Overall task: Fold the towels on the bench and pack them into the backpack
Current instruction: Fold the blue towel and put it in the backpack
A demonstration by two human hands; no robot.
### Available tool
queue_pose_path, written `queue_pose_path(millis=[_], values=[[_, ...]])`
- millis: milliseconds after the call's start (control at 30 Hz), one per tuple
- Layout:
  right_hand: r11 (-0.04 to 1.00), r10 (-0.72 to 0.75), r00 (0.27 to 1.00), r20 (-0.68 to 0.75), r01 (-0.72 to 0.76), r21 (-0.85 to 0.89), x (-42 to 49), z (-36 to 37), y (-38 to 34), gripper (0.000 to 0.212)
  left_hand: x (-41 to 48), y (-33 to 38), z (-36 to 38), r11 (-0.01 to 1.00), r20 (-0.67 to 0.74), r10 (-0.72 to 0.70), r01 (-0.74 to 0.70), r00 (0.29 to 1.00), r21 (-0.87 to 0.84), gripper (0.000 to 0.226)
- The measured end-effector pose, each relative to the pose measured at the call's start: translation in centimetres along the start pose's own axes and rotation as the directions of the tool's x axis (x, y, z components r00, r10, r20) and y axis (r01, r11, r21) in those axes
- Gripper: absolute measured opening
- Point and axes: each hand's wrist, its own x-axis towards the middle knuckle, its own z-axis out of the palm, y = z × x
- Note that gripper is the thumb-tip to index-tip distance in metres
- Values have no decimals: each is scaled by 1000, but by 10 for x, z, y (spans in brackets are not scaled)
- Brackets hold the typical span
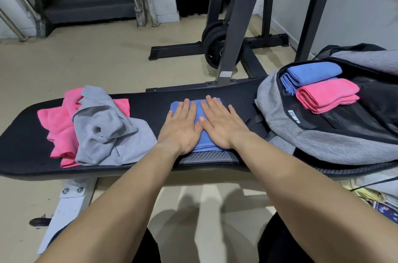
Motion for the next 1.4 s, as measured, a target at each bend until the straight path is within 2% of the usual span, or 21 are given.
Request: queue_pose_path(millis=[100, 167, 267, 300, 367, 467, 567, 633, 667, 767, 833, 933, 1033, 1133, 1267, 1333, 1400], values=[[1000, 3, 1000, -2, -3, 2, 1, -1, -1, 63, 2, -4, -2, 999, 12, 18, -18, 1000, -29, 65], [1000, 20, 1000, 2, -20, -1, -1, -1, -3, 65, -1, -7, -3, 992, 2, 52, -52, 999, -112, 65], [995, 70, 997, -32, -72, -75, -6, 1, -13, 72, -12, -14, -5, 970, -122, 81, -106, 989, -219, 56], [989, 91, 994, -59, -97, -114, -8, 1, -17, 75, -14, -17, -7, 973, -180, 53, -91, 982, -210, 54], [968, 115, 985, -129, -141, -208, -16, 1, -27, 78, -21, -26, -15, 994, -260, -69, 43, 963, -102, 52], [933, 87, 970, -229, -160, -323, -25, -5, -34, 66, -29, -39, -25, 967, -208, -241, 253, 948, 30, 51], [932, 93, 964, -249, -172, -319, -26, -16, -32, 55, -33, -42, -28, 970, -145, -245, 240, 959, -50, 46], [964, 108, 973, -204, -153, -218, -24, -23, -27, 51, -33, -40, -32, 972, -109, -206, 191, 972, -137, 37], [985, 116, 979, -168, -136, -110, -23, -26, -24, 53, -31, -41, -35, 968, -80, -190, 173, 979, -184, 33], [975, 101, 995, -24, -94, 200, -19, -33, -16, 81, -26, -44, -46, 952, -3, -120, 114, 993, -284, 29], [957, 75, 997, 27, -79, 280, -14, -36, -14, 98, -22, -44, -52, 934, 11, -61, 61, 998, -353, 27], [920, 84, 993, 82, -109, 376, -5, -42, -11, 104, -18, -44, -61, 909, 19, 36, -25, 999, -416, 23], [875, 127, 987, 103, -160, 457, 4, -50, -8, 94, -12, -46, -70, 911, 69, 108, -71, 992, -407, 24], [855, 160, 982, 102, -190, 482, 13, -51, -2, 74, -4, -46, -74, 916, 53, 86, -58, 995, -397, 29], [842, 181, 977, 113, -213, 495, 21, -51, 9, 44, 10, -49, -67, 955, 14, -71, 72, 997, -286, 44], [818, 183, 976, 118, -217, 532, 23, -52, 12, 33, 12, -50, -66, 946, 19, -194, 192, 981, -260, 39], [750, 215, 967, 136, -252, 611, 23, -54, 14, 20, 11, -52, -68, 924, 22, -278, 273, 960, -268, 35]])
